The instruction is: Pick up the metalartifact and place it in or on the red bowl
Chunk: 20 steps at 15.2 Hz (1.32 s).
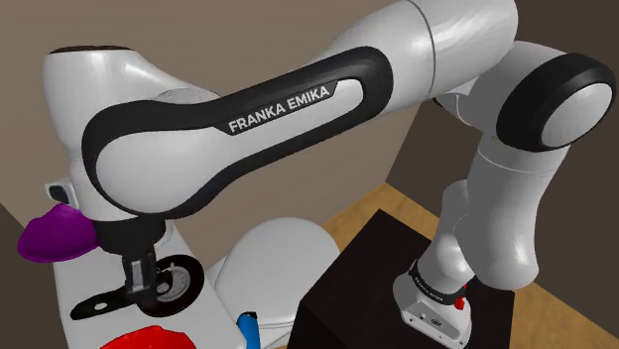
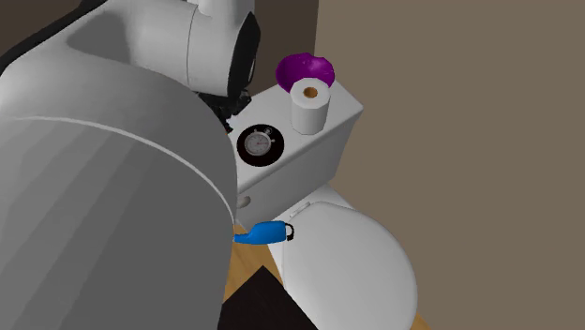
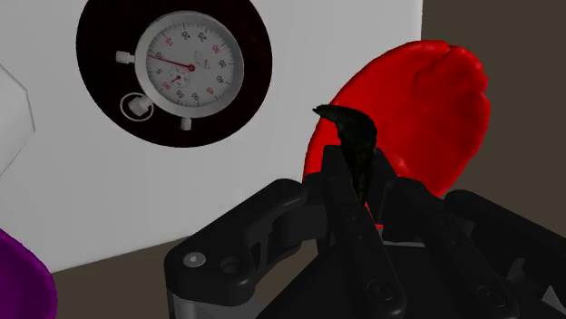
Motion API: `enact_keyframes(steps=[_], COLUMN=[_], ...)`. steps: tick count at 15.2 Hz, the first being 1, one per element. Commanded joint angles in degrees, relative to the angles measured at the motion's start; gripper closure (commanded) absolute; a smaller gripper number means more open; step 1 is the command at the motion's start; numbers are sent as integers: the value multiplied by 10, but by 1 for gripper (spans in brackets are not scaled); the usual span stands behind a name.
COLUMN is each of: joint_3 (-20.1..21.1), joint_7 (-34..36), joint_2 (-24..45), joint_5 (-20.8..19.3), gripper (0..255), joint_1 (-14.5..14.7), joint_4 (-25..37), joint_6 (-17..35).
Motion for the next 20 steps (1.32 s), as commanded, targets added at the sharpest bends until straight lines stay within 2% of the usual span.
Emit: enact_keyframes(steps=[1, 5, 18, 20], joint_3=[9, 30, 28, 28], joint_7=[24, 84, 70, 70], joint_2=[-8, -7, 31, 31], joint_5=[0, -7, -10, -10], gripper=[255, 255, 255, 255], joint_1=[15, 55, 60, 60], joint_4=[-11, -16, -68, -68], joint_6=[10, 30, 117, 117])
